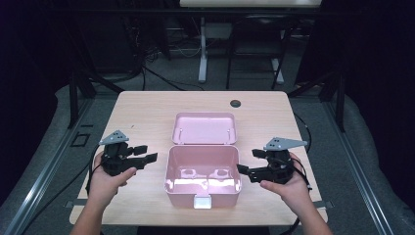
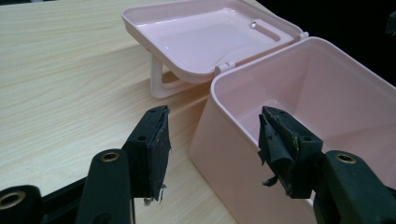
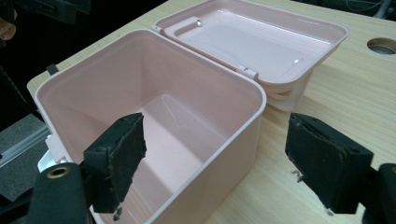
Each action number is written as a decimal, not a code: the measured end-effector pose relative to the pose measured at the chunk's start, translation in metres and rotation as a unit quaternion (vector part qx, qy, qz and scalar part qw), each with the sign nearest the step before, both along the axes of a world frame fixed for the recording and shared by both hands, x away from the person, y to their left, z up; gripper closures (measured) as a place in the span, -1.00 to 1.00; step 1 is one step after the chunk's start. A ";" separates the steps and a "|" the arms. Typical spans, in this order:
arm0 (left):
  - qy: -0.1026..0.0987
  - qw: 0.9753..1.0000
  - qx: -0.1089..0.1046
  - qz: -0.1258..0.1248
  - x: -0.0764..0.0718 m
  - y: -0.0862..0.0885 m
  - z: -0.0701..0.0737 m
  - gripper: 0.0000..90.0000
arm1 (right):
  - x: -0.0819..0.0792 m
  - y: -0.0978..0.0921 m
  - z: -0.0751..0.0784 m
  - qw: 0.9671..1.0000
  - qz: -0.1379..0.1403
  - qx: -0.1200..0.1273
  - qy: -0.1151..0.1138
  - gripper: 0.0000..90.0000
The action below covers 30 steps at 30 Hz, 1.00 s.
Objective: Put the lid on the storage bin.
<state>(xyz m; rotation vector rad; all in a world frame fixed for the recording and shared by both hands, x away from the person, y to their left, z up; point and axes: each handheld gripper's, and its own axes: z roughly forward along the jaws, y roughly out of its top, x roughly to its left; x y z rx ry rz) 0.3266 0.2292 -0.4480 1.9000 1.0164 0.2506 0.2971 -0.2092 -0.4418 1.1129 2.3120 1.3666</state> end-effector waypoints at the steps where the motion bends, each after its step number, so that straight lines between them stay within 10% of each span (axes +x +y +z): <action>1: -0.001 1.000 0.002 0.000 0.000 0.000 0.001 -0.04 | 0.000 0.000 0.000 1.000 -0.001 0.000 0.002 -0.57; 9: -0.002 1.000 0.013 0.007 -0.002 0.004 0.004 -0.04 | 0.006 -0.009 0.007 1.000 -0.003 0.006 0.023 -0.41; 20: -0.005 1.000 0.006 0.008 -0.004 0.010 0.008 -0.06 | 0.019 -0.010 0.006 0.997 -0.011 -0.066 0.036 -0.48; 30: -0.005 1.000 0.013 0.021 -0.006 0.014 0.009 -0.08 | 0.030 -0.007 0.006 0.995 -0.009 -0.084 0.058 -0.50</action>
